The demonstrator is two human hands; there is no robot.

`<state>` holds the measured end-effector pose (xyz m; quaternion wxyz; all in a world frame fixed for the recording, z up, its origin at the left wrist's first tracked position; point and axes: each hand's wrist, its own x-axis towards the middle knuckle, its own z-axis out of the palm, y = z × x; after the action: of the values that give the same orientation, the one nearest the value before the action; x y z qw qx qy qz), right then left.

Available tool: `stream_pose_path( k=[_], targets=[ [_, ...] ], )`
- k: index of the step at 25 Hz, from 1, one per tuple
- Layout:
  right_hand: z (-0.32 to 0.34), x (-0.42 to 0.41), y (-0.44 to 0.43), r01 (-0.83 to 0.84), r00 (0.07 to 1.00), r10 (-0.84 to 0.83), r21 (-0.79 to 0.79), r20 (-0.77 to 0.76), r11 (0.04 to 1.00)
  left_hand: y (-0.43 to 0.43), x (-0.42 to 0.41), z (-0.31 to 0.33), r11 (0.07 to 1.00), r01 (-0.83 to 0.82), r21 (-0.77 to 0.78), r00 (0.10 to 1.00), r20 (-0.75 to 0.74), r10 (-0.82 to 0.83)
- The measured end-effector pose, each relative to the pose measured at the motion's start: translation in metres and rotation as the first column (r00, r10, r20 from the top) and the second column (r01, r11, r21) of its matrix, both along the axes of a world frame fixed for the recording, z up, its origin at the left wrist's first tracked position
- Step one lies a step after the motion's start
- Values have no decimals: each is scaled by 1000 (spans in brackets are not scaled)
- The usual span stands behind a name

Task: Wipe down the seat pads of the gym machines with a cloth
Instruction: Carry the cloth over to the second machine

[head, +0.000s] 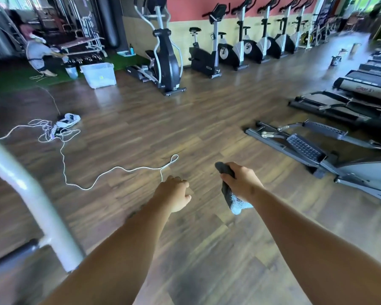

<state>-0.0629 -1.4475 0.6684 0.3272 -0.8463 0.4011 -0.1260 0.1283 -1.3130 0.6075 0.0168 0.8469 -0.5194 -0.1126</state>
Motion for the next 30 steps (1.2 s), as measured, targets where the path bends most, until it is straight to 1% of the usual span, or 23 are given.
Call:
stream_pose_path(
  k=[3, 6, 9, 11, 14, 16, 19, 22, 25, 27, 30],
  targets=[
    [-5, 54, -62, -22, 1000, 22, 17, 5, 1000, -55, 50, -7, 999, -25, 19, 1000, -3, 25],
    [-13, 121, -139, -84, 996, 83, 19, 16, 996, -118, 104, -17, 997, -71, 21, 997, 7, 71],
    [-19, 192, -218, -164, 986, 164, 61, -2, 985, -180, 158, -18, 987, -161, 18, 987, 6, 161],
    [-18, 236, -258, -227, 973, 229, 69, -32, 972, -209, 191, -15, 973, -229, 30, 973, 10, 229],
    [-15, 324, -310, -332, 941, 335, 67, -41, 941, -247, 257, -15, 943, -326, 74, 945, 6, 326],
    [-18, 389, -333, -401, 915, 402, 40, -31, 915, -266, 307, -19, 916, -389, 102, 920, -6, 391],
    [-29, 484, -354, -503, 863, 501, -24, -59, 864, -285, 387, -28, 887, -449, 107, 892, 1, 451],
    [-42, 592, -373, -541, 841, 541, -13, -4, 841, -300, 484, -31, 868, -488, 86, 872, 21, 488],
    [-44, 697, -389, -602, 799, 602, 10, -6, 799, -312, 577, -20, 832, -551, 64, 834, 31, 551],
    [-43, 751, -398, -619, 785, 619, 28, 4, 785, -318, 623, -14, 813, -579, 65, 815, 39, 578],
    [-45, 860, -418, -673, 739, 673, 15, 17, 739, -337, 718, -14, 771, -634, 54, 773, 41, 633]
  ],
)
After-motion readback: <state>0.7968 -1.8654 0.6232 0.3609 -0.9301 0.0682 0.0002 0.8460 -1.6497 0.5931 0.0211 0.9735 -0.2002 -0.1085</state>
